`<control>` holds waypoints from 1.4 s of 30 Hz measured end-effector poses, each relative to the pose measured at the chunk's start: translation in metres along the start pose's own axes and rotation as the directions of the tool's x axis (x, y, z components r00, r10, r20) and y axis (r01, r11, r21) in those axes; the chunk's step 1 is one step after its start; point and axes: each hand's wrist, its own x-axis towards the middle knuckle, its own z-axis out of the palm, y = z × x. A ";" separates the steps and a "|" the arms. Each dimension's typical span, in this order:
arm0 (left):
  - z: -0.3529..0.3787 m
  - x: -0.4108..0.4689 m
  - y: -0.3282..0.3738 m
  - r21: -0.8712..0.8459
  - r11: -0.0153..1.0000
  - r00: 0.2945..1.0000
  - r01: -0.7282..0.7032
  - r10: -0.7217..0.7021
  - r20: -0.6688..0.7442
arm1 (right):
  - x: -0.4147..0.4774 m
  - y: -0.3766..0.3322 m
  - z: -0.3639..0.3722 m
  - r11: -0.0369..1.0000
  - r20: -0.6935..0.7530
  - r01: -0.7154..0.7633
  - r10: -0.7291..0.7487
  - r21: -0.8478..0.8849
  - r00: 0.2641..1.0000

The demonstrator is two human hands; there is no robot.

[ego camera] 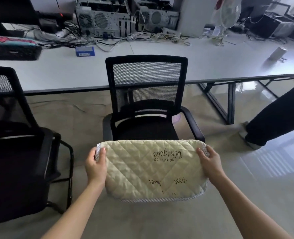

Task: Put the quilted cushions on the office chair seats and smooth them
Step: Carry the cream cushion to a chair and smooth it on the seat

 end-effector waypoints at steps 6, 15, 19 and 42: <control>0.051 0.000 -0.001 0.014 0.997 0.997 0.081 -0.081 0.010 | 0.060 -0.005 -0.022 0.999 0.129 -0.009 0.014 -0.043 0.992; 0.122 0.052 -0.009 0.038 0.981 0.981 0.190 -0.189 -0.032 | 0.162 -0.017 -0.008 0.994 0.191 -0.001 0.021 -0.107 0.981; 0.146 0.081 -0.002 0.007 0.982 0.981 0.188 -0.187 -0.054 | 0.206 -0.032 0.006 0.995 0.216 0.039 -0.019 -0.090 0.976; 0.186 0.080 -0.248 0.157 0.827 0.806 0.540 -0.453 -0.381 | 0.297 0.208 0.113 0.952 0.274 -0.171 0.241 -0.256 0.931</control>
